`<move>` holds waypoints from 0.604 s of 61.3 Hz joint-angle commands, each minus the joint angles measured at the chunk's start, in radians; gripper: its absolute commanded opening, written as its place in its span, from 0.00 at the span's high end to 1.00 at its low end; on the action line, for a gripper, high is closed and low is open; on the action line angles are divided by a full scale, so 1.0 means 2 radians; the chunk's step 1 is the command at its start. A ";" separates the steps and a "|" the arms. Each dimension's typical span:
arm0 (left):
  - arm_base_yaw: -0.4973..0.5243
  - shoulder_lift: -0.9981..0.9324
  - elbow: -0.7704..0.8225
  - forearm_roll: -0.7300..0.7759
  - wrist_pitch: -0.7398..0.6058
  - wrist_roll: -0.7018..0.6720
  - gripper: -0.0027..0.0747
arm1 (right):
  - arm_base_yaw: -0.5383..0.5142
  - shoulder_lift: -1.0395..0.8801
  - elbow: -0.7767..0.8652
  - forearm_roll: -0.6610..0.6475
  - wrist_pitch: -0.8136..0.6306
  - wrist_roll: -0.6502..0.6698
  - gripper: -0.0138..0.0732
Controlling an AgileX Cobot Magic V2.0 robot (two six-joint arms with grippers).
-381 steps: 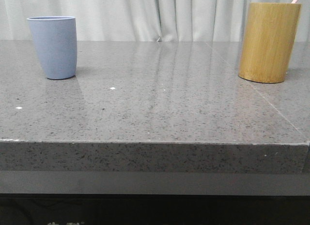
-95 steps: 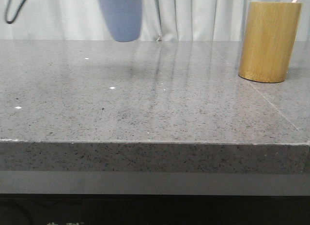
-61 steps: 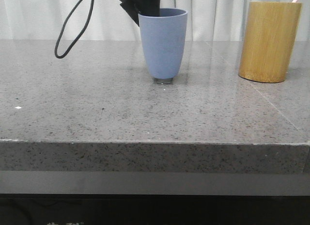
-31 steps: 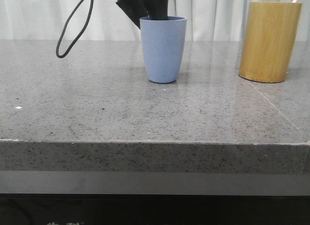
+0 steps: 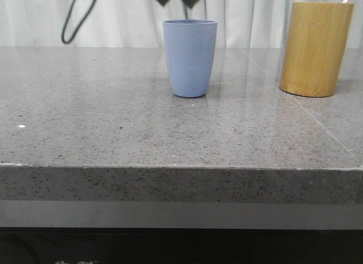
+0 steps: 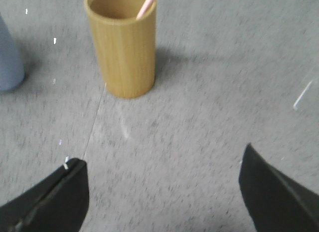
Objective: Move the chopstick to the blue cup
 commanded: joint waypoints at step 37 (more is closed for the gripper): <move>0.001 -0.240 0.035 0.008 0.017 0.000 0.52 | -0.101 0.285 -0.237 0.201 0.013 -0.099 0.13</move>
